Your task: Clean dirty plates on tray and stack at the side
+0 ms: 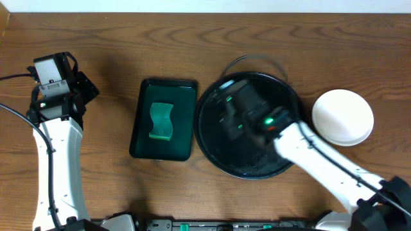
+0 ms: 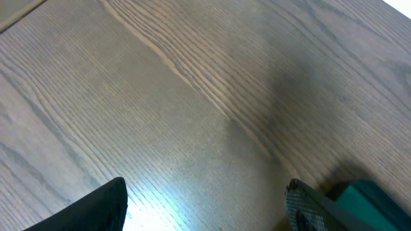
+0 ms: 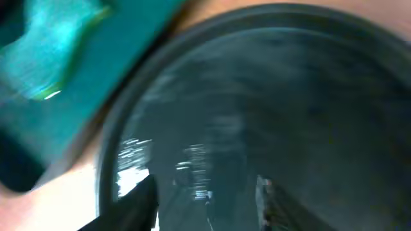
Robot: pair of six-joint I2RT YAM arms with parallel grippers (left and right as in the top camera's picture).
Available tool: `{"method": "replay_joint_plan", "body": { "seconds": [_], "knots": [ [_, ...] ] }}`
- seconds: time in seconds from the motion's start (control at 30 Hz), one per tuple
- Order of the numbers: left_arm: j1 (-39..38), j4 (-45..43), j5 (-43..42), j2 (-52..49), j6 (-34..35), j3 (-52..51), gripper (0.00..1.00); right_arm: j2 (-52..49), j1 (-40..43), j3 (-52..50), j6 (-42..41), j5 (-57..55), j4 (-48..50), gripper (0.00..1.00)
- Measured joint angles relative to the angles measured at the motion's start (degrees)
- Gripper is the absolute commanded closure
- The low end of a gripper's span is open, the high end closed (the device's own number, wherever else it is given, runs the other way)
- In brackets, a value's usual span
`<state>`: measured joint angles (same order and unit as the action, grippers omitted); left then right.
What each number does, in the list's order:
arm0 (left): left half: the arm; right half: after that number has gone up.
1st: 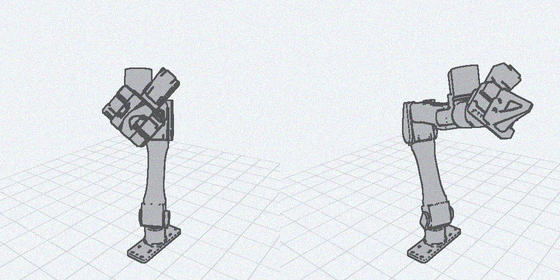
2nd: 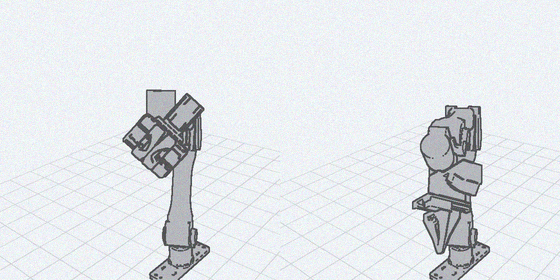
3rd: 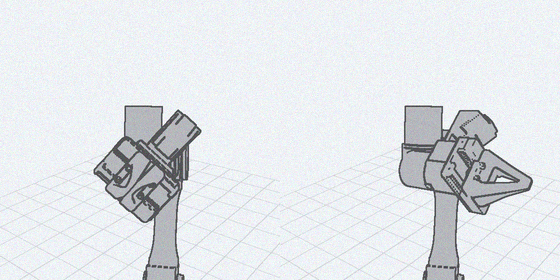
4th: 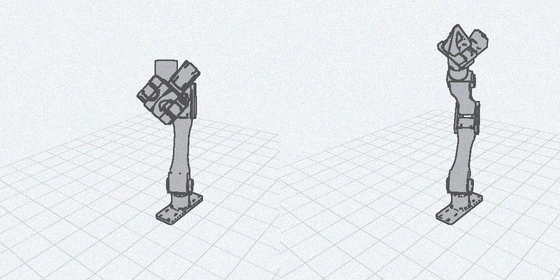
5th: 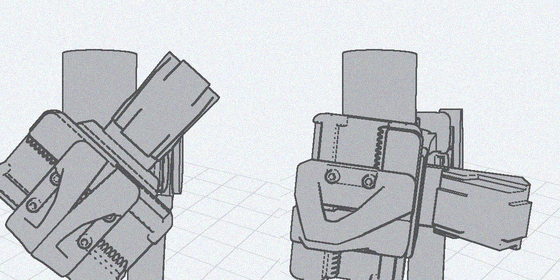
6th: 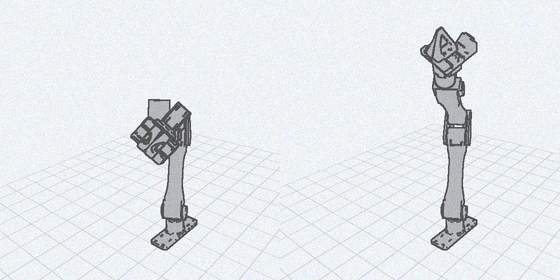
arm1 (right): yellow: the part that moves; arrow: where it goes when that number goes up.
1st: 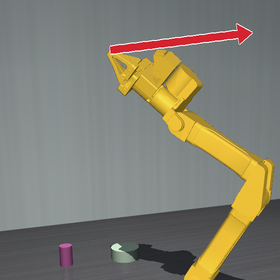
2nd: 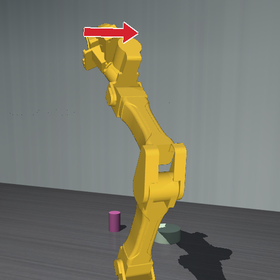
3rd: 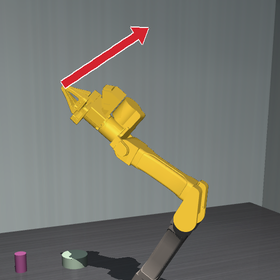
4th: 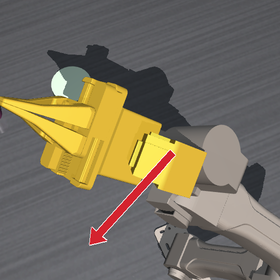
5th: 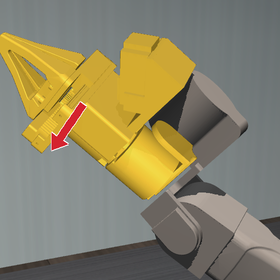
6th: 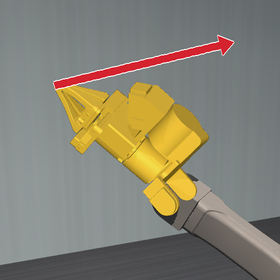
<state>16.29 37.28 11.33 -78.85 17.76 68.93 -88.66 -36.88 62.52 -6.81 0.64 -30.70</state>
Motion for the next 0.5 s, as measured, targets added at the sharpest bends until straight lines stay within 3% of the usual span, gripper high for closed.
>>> {"method": "replay_joint_plan", "body": {
  "seconds": [0.27, 0.3, 0.5],
  "knots": [
    [0.0, 0.02, 0.0, 0.0, 0.0, 0.0, 0.21, 0.13, 15.56, 0.0, -0.31, -1.38, -0.15, 0.3],
    [0.0, 0.02, 0.0, 0.0, 0.0, 0.0, 0.21, 0.13, 17.0, 0.0, -0.35, -1.55, -0.17, 0.01],
    [0.0, 0.02, 0.0, 0.0, 0.0, 0.0, 0.21, 0.13, 22.45, 0.0, -0.33, -2.14, -0.31, 0.01]
  ]
}}
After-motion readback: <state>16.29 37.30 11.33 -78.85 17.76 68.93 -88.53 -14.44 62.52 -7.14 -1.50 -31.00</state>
